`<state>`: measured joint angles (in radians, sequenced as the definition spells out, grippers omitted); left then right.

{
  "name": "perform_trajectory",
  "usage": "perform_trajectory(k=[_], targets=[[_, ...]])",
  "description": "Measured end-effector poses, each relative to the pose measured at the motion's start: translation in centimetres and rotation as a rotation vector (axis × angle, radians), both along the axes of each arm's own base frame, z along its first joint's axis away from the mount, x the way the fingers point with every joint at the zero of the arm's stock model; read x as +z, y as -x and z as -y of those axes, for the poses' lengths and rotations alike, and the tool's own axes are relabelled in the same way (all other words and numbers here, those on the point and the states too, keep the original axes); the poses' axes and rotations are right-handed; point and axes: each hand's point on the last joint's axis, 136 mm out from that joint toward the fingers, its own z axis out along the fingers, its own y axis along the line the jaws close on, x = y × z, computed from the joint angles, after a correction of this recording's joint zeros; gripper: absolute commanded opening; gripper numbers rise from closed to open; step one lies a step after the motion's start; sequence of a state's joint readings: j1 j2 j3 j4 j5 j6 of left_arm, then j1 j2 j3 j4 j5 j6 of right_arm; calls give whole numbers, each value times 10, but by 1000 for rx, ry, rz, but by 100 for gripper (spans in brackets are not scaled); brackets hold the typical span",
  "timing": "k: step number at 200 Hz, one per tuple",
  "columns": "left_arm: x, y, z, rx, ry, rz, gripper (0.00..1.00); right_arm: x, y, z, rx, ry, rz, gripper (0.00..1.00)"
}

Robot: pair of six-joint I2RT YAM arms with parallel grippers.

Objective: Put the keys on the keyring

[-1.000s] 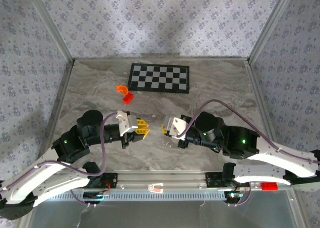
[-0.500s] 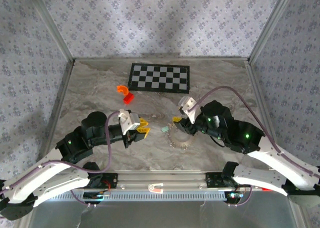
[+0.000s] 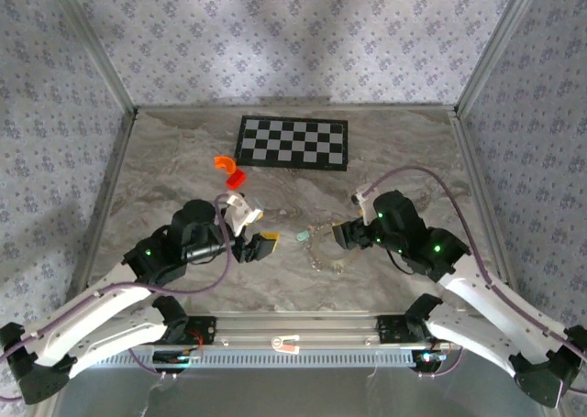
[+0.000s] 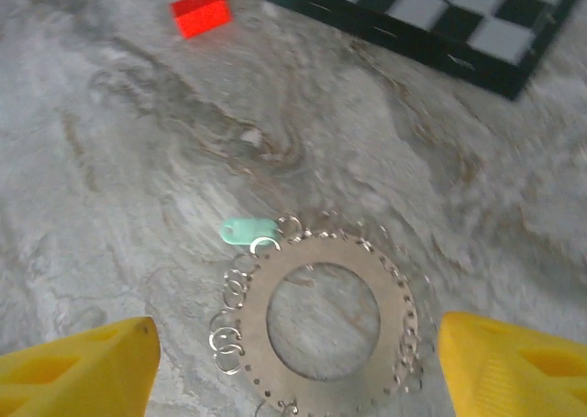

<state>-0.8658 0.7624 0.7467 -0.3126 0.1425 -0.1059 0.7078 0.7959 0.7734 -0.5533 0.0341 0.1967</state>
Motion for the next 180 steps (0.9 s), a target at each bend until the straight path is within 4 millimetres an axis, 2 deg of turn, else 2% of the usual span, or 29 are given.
perform_trajectory(k=[13,20,52,81,125,151,180], targets=[[-9,-13,-10,73,-6,-24,99,-8,-4,14,-66,-9,-2,95],[-14,-19,-16,113,-9,-39,100,-11,-6,23,-104,-12,-2,100],[-40,-51,-54,328,-35,-95,100,-23,-21,61,-277,-20,22,100],[-60,-72,-90,532,-62,-120,100,-35,-30,98,-432,-4,63,100],[-75,-90,-142,833,-140,-50,100,-55,-38,146,-640,16,118,100],[-82,-95,-183,1037,-168,22,100,-62,-43,165,-726,23,160,100],[-98,-89,-220,1206,-204,103,100,-63,-47,177,-772,23,259,99]])
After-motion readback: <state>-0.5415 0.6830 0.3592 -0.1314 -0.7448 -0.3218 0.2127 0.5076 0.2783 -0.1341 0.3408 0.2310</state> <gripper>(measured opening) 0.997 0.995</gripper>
